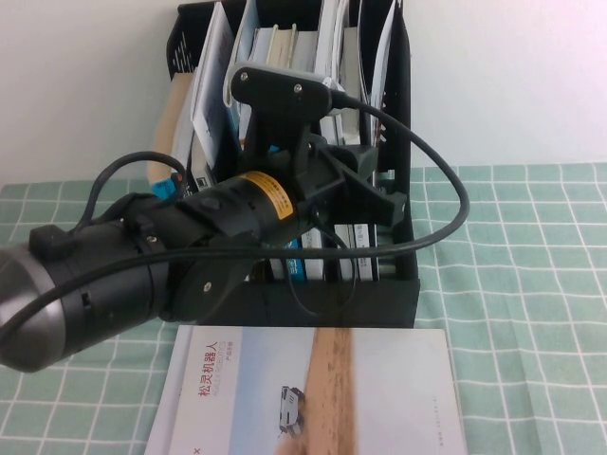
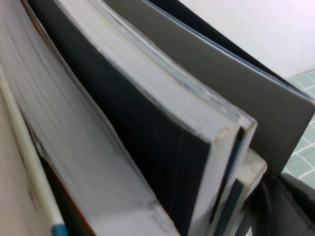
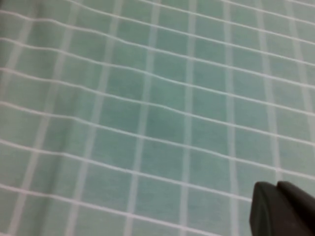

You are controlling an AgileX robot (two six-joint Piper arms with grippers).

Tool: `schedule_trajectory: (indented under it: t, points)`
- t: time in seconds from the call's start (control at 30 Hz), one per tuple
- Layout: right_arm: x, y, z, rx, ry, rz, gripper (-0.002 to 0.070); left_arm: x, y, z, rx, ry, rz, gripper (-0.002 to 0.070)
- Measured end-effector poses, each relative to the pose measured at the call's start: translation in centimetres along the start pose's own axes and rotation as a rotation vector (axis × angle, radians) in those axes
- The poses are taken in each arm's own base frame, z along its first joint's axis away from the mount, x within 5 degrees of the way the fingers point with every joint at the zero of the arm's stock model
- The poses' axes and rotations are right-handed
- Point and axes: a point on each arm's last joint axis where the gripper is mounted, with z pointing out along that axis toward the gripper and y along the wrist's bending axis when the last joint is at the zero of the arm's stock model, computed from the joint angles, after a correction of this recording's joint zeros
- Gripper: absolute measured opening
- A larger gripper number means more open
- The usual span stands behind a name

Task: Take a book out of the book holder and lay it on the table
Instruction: Hold the bookshelf

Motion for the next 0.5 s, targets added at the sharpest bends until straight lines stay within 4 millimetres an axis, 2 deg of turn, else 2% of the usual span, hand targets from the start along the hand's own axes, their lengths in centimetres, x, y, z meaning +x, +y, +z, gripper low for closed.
schedule_trajectory:
  t: [0.2,0.3,0.4,0.5]
  points:
    - [-1.5,3.6,-0.6,-0.328,-0.183,-0.172,-0.0002,0.0,0.3,0.0,-0.018,0.008,-0.003,-0.0003]
    - [-2.6,4.9,-1.1,-0.448,-0.313,-0.176,-0.0002,0.0,0.4,0.0,-0.022,0.008,-0.012,-0.0003]
    - [-3.8,5.6,-1.2,-0.492,-0.438,-0.186,-0.0002,0.0,0.4,0.0,-0.026,0.007,-0.036,-0.0003]
    - [-4.5,5.8,-0.9,-0.470,-0.515,-0.320,0.0001,-0.1,0.4,0.0,-0.026,-0.004,-0.052,-0.0003]
